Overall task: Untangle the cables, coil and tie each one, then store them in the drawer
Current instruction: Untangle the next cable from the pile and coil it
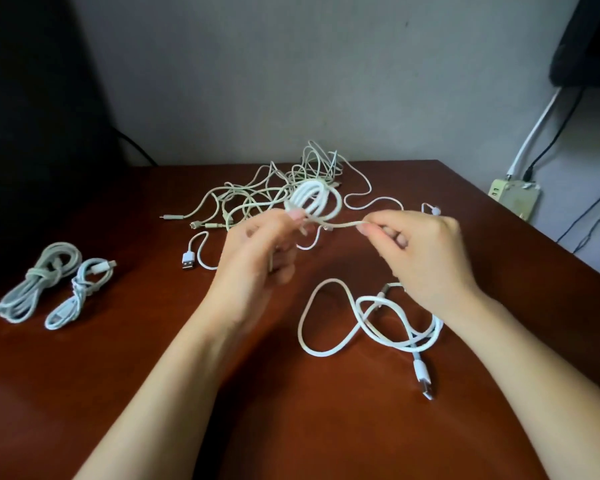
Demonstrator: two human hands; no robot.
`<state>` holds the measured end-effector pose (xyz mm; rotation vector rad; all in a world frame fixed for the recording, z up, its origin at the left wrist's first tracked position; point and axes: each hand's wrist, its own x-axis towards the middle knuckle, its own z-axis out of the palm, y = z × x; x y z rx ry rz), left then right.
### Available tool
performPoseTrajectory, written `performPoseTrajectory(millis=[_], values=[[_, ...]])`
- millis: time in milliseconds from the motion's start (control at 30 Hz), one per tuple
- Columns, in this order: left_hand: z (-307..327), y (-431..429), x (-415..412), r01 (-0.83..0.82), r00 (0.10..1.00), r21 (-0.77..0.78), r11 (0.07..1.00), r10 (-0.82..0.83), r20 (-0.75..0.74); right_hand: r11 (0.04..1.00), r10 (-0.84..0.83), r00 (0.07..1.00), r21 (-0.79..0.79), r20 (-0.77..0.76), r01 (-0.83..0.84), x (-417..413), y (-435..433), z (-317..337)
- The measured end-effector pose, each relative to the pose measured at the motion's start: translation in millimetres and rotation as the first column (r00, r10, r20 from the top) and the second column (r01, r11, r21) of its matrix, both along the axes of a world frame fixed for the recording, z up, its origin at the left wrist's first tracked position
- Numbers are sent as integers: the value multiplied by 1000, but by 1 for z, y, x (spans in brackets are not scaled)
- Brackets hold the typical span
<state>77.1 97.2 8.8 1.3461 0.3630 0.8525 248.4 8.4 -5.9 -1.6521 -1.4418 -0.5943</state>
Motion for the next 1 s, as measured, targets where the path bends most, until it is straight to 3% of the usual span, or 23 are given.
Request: performPoseTrajectory(millis=[133, 367, 567, 733, 867, 933, 1000], values=[[2, 13, -1, -114, 987, -209, 971, 135, 86, 995, 95, 994, 10, 51, -95, -10, -2, 2], [-7, 29, -1, -229, 957, -370, 901, 277, 82, 954, 293, 943, -105, 157, -279, -24, -6, 4], [-11, 36, -2, -227, 952, -496, 838, 297, 66, 919, 391, 881, -172, 266, -356, -35, -6, 3], [-10, 39, -6, -127, 966, -620, 774, 239, 100, 887, 446, 856, -258, 260, -384, -44, -8, -2], [-9, 36, -3, -109, 972, -582, 806, 208, 106, 866, 463, 846, -338, 263, -369, -49, -8, -4], [-12, 34, 0, -154, 983, -426, 891, 183, 26, 858, 476, 837, -352, 270, -374, -51, -8, -4], [-16, 30, 3, -203, 977, -160, 966, 189, -100, 858, 482, 833, -337, 270, -387, -53, -8, -3]])
